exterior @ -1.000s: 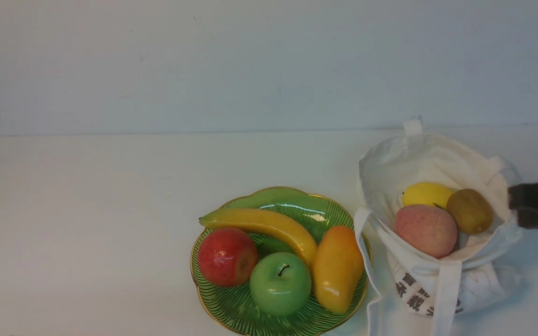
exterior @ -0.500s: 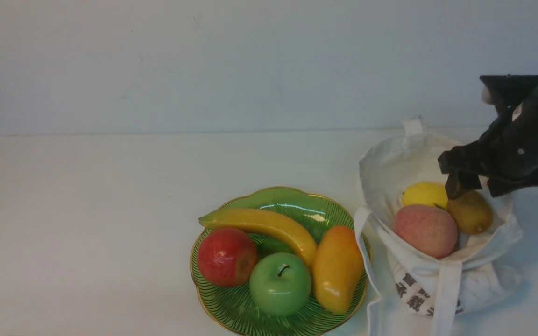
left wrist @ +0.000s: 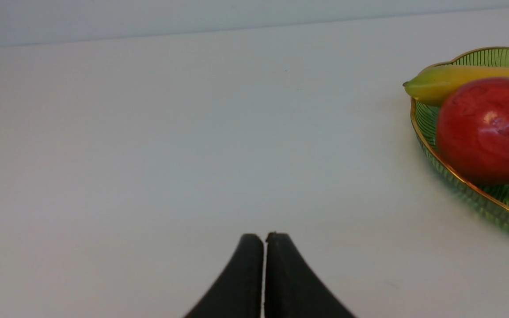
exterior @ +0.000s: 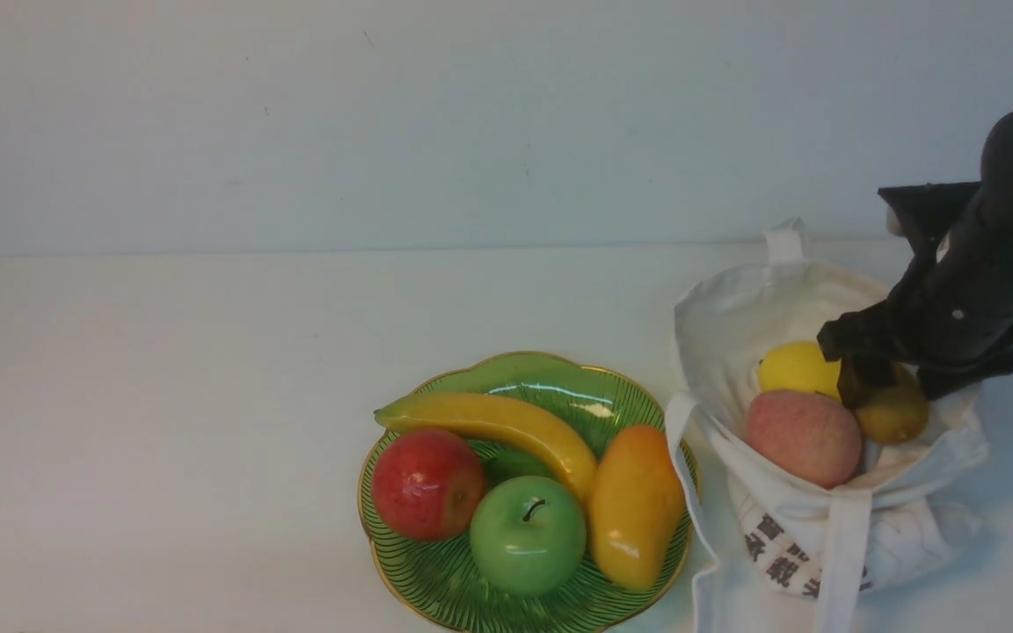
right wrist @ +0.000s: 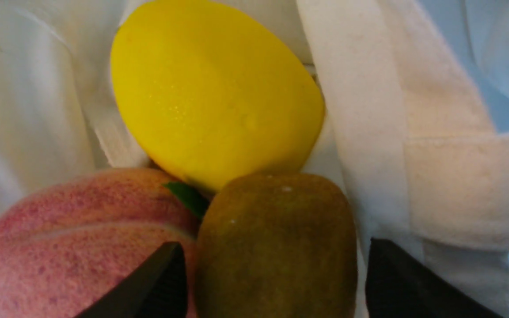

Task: Take the fruit out of the cloth bag on the white table and place them on a plate.
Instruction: 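Reach for the kiwi in the white bag with the right gripper, then take the fruit out of the bag and place it in the dish with the right gripper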

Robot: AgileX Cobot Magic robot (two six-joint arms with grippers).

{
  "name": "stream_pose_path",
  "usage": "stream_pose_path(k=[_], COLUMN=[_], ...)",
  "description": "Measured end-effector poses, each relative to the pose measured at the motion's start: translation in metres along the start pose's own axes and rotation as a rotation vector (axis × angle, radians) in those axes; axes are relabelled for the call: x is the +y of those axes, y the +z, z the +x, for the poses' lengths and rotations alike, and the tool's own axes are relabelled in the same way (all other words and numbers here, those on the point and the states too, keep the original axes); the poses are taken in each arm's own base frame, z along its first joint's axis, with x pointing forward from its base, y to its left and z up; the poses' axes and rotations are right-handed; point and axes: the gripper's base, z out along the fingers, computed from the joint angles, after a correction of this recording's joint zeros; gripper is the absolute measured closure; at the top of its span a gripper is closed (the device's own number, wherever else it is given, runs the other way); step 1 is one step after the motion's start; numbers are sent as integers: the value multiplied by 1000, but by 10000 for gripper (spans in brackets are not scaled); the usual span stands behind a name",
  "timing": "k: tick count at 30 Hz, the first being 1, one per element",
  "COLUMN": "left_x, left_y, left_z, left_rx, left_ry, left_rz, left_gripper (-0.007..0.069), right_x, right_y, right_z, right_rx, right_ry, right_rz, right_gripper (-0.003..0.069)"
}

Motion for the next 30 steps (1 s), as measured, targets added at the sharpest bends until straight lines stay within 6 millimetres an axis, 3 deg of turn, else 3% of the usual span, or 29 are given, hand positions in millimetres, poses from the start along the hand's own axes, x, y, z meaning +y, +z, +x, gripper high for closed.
stream_pose_path(k=[5,13,16,23,25,27,30], left_x=[0,0,0,0,0,0,0], left_y=[0,0,0,0,0,0,0], left_z=[0,0,0,0,0,0,0], left_rx=[0,0,0,0,0,0,0], left_ry=[0,0,0,0,0,0,0], left_rz=[0,0,0,0,0,0,0], left_gripper=[632,632,632,632,632,632,632], right_x=[-2,-1,-2,3,6,26,62], right_y=[1,-3,-22,-94,-100,-112,-112], right_z=[0,0,0,12,14,18,20], right_rx=[2,-9,-61,-245,-259,-286,-293], right_ry=[-6,-6,-5,44,52,23,-81], right_rz=[19,19,17,-65,-92,-197,-317], right_gripper=[253,259,259,259,259,259,259])
